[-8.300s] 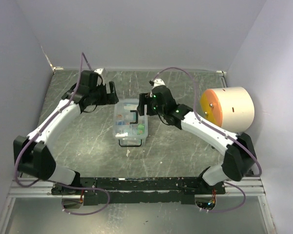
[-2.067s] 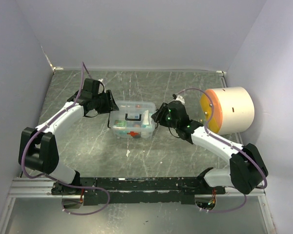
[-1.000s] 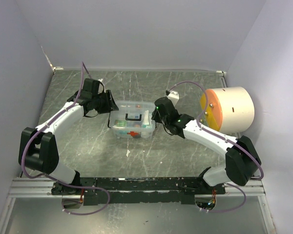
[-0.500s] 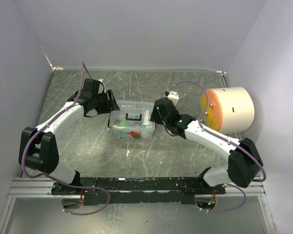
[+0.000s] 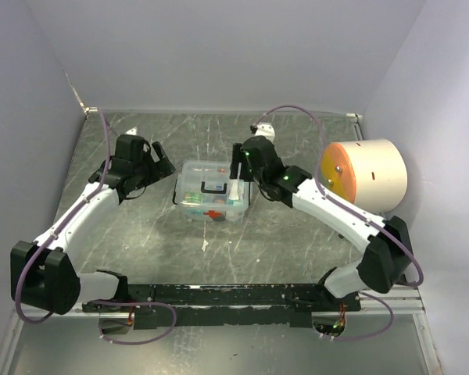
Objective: Organize the medicine kit
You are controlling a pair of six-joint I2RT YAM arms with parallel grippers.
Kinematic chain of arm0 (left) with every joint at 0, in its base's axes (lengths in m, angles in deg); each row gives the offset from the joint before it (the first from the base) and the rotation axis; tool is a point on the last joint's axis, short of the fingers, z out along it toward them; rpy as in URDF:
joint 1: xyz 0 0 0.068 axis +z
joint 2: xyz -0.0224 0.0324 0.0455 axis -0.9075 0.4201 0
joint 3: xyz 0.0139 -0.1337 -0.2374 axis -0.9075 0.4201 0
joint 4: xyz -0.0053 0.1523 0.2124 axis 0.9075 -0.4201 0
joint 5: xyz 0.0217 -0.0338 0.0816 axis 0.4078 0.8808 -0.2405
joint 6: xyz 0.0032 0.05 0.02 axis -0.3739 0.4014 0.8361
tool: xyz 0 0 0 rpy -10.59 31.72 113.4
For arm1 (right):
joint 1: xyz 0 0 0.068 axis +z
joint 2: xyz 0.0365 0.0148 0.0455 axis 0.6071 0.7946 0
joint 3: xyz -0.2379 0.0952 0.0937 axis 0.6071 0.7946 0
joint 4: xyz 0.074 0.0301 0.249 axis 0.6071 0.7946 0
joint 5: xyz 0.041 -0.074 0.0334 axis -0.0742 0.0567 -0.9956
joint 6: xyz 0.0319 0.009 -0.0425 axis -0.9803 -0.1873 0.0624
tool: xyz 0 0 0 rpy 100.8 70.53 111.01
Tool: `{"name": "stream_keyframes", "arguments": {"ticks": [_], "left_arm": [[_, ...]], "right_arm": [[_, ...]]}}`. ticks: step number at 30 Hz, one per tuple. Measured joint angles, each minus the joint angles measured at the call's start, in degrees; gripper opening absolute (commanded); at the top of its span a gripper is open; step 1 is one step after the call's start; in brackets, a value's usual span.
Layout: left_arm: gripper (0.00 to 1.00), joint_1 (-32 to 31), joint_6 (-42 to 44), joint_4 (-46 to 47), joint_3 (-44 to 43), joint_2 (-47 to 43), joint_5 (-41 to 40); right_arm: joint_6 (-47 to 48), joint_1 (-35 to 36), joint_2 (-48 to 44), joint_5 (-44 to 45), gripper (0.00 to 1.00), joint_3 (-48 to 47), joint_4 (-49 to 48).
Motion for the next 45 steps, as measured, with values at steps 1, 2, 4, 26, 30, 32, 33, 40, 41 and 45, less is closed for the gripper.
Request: {"name": "stream_keyframes", "arguments": {"ticks": [1,2,4,26,30,32,33,40,41,45], "left_arm": [[1.00,0.5,-1.0,0.7,1.4,-0.6,-0.1],[1.00,0.9,-1.9,1.3,2.6,-0.9,-0.1],[1.00,2.1,-3.8,2.8,5.6,-1.4,0.2],[0.97,9.6,-27.6,39.6,31.6,-1.3,25.0],[0.99,9.8,-34.7,44.7,33.4,-1.0,26.6],[1.00,9.8,-38.6,47.7,34.3,-1.0,27.4],[1.00,9.8,-40.3,48.8,34.7,-1.0,27.5],[0.92,10.2,-47.2,53.0,36.1,-1.3,29.5],[0.92,10.2,-47.3,53.0,36.1,-1.5,29.6],[0.89,10.2,-45.7,51.5,35.9,-4.1,30.9]], "right_arm": [[0.9,0.3,0.9,-0.2,0.71,-0.9,0.0],[1.9,0.7,1.9,-0.3,0.72,-1.9,0.0],[3.7,2.1,4.1,-0.4,0.73,-3.4,0.0],[10.3,10.6,22.4,0.4,0.64,-18.1,6.2],[9.6,10.6,22.4,0.5,0.63,-18.0,5.9],[9.2,10.6,22.4,0.5,0.63,-17.9,5.7],[9.0,10.6,22.4,0.5,0.63,-17.9,5.7],[8.3,10.6,22.3,0.5,0.60,-17.6,5.3],[8.2,10.6,22.3,0.5,0.60,-17.6,5.3],[7.7,10.6,22.3,0.5,0.59,-17.4,4.9]]}}
